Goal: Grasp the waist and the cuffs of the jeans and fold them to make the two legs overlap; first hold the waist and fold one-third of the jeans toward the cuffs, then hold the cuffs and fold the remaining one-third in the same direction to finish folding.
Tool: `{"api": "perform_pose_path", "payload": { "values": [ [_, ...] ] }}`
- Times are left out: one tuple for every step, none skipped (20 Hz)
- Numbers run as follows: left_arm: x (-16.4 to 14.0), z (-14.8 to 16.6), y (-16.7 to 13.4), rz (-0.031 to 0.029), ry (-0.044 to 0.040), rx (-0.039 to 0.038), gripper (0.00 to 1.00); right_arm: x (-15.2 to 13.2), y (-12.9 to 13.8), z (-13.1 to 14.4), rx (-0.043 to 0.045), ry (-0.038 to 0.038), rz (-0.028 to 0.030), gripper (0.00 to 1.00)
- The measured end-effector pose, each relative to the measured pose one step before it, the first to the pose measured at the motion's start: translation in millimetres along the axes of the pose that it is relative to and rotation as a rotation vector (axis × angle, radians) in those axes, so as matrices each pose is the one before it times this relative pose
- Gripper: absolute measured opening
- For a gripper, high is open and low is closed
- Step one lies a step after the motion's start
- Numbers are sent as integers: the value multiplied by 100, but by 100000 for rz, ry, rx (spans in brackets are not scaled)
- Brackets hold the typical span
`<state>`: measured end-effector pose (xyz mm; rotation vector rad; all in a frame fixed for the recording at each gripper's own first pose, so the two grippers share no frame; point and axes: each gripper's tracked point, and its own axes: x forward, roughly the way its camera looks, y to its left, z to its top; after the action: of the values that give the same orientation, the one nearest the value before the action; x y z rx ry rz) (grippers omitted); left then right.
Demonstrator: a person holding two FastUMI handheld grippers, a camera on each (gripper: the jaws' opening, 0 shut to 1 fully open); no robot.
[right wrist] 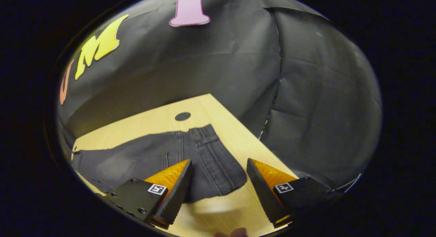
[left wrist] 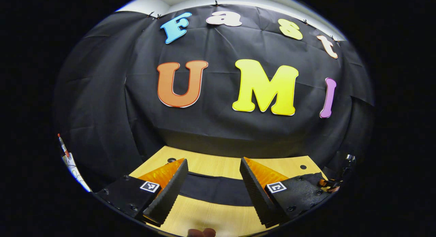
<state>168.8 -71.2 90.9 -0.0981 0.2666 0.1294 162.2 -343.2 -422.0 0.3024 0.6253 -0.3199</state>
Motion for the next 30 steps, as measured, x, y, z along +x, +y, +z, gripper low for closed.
{"api": "perform_pose_path", "payload": {
  "values": [
    [55, -208, 71, 818, 662, 89, 98, 354, 276, -294, 1197, 1328, 972, 99],
    [59, -78, 192, 559, 441, 146, 98, 52, 77, 22, 1709, -268, 1063, 94],
    [-40, -52, 159, 558, 151, -423, 98, -210, -94, -292, -534, 1057, 630, 99],
    [98, -120, 84, 188, 49, -911, 98, 323, 238, -307, -766, 87, 1362, 89],
    [74, -248, 67, 159, 534, -1014, 99, 3, 434, 223, -624, 107, 1695, 85],
    [101, -364, 157, 458, 1174, -795, 98, 56, 641, -331, -422, 1309, 1394, 84],
    [-4, -335, 235, 195, 1133, -801, 98, 150, 219, 113, -835, 130, 782, 75],
    [6, -237, 48, 88, 562, -851, 99, -168, -262, -60, -1991, 1122, -1070, 65],
    [76, 59, 61, 106, -24, -797, 98, -261, -285, 393, -3172, 182, -2784, 54],
    [-65, 22, 127, 32, -122, -496, 99, -306, -50, -407, -1218, 1694, -127, 42],
    [-6, 36, 193, 196, 32, -146, 99, -529, 48, 238, 28, 334, -118, 31],
    [-155, 79, 307, 264, -332, -77, 99, 40, 26, 59, -57, 2330, -86, 16],
    [-72, 200, 327, 227, -889, 111, 99, -695, -103, 653, 1697, -371, 250, 11],
    [-135, 100, 429, 563, -836, 135, 98, -68, 466, 327, 812, 1128, 51, 6],
    [-54, 108, 340, 82, -648, 244, 99, -596, 79, 478, -975, -282, -9, 6],
    [-297, 70, 301, 349, -469, 164, 99, -744, 320, 687, -1204, -1382, -1, 2],
    [-154, 41, 420, -13, -593, 123, 98, -934, 464, 960, -734, -2106, -190, 6],
    [-265, -12, 449, 174, -995, 212, 99, -1484, 698, 1130, -372, -2409, 51, 6],
    [-189, 46, 500, 318, -554, 277, 98, -1374, 1011, 1278, -916, -2464, 665, 5],
    [-344, -125, 500, 301, -396, 240, 99, -1366, 1432, 1526, -1205, -2450, 1083, 5],
    [-311, -65, 576, 405, -482, 20, 99, -1565, 1443, 1489, -1597, -2487, 1327, 5],
    [-295, -44, 741, 290, -566, -558, 99, -1603, 1350, 1302, -1440, -2377, 1640, 5],
    [-280, -39, 679, 300, -512, -759, 99, -1424, 1813, 1436, -1682, -2360, 1965, 5],
    [-291, -66, 634, 471, -291, -787, 99, -1212, 2073, 1249, -1376, -2505, 2475, 5],
    [-131, -126, 702, 327, -345, -473, 99, -1115, 2136, 1413, -1385, -2497, 2308, 1],
    [-243, -179, 858, 310, 79, -739, 98, -398, 2228, 1160, -1097, -2234, 2359, 1],
    [-226, -27, 805, 178, -432, -982, 99, -515, 2584, 1101, -1594, -2228, 2663, 5],
    [-278, 115, 897, 502, -532, -690, 98, -403, 2811, 523, -2740, -1758, 2417, 1],
    [-281, 73, 940, 721, -457, -247, 98, -289, 2923, 544, -2538, -1511, 3418, 5],
    [-323, 43, 1013, 996, -390, 185, 98, -40, 3090, 206, -2038, -686, 3114, 5]
  ]
}}
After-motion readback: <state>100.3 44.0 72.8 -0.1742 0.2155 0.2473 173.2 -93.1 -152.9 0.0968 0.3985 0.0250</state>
